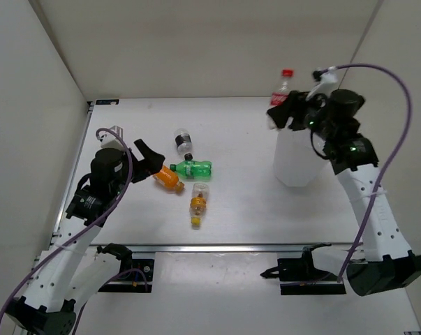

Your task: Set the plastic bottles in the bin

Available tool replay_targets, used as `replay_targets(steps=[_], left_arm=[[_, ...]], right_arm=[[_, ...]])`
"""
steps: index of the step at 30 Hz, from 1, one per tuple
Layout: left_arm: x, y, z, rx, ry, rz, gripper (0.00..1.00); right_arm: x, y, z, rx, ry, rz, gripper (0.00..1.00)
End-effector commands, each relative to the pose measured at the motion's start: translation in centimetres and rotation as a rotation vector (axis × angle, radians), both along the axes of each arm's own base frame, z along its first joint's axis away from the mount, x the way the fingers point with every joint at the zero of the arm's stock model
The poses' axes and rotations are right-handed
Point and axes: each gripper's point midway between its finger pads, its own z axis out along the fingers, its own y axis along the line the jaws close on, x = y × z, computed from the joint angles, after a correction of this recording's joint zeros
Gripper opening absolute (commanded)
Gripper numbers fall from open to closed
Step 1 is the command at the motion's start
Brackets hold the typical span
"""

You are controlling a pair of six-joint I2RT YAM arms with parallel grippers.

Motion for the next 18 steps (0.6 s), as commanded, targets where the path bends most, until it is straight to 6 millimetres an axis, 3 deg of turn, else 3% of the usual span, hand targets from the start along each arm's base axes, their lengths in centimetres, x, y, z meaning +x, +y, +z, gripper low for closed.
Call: replay_targets(steps=[1, 4, 6, 8, 9, 11, 13, 15, 17, 18], left_arm=[[-2.3, 4.8, -6.2, 0.227, 0.230, 0.120, 0.99], [-2.9, 6.2, -6.4, 0.275, 0.248, 0.175, 0.98], [-3.0, 6.6, -6.8, 0.292, 0.265, 0.181, 0.99], [-2.9, 6.6, -6.3, 0.280, 0.255, 0.182, 0.98], [-2.9, 6.8, -5.9, 0.268, 0.244, 0.189, 0.99], [-2.8, 6.8, -5.9, 0.272, 0.244, 0.191, 0.99], [-2.8, 7.1, -6.0, 0.284, 0.251, 0.202, 0.98], [-2.9, 6.9, -5.9, 0.278, 0.249, 0.195, 0.99], [-3.0, 6.9, -6.1, 0.281, 0.248, 0.189, 0.99], [-3.1, 7.0, -6.4, 0.285, 0.256, 0.193, 0.98]], right_arm=[[1.4, -10.9, -0.4, -0.173, 0.070, -0.379, 0.00], [2.3, -17.5, -3.0, -0.253, 0.175, -0.588, 0.01], [3.2, -19.6, -5.5, -0.301, 0.242, -0.637, 0.08], [3.7, -20.4, -6.4, -0.343, 0.254, -0.663, 0.48], [3.9, -20.4, -6.5, -0.364, 0.257, -0.675, 0.56], [4.3, -20.4, -5.3, -0.378, 0.224, -0.690, 0.83], [4.7, -18.8, -3.1, -0.372, 0.146, -0.654, 0.98], [4.5, -17.4, -0.8, -0.366, 0.071, -0.634, 0.99], [4.0, -13.3, 2.1, -0.353, -0.053, -0.530, 0.99], [3.2, -12.3, 2.9, -0.360, -0.095, -0.506, 0.99]])
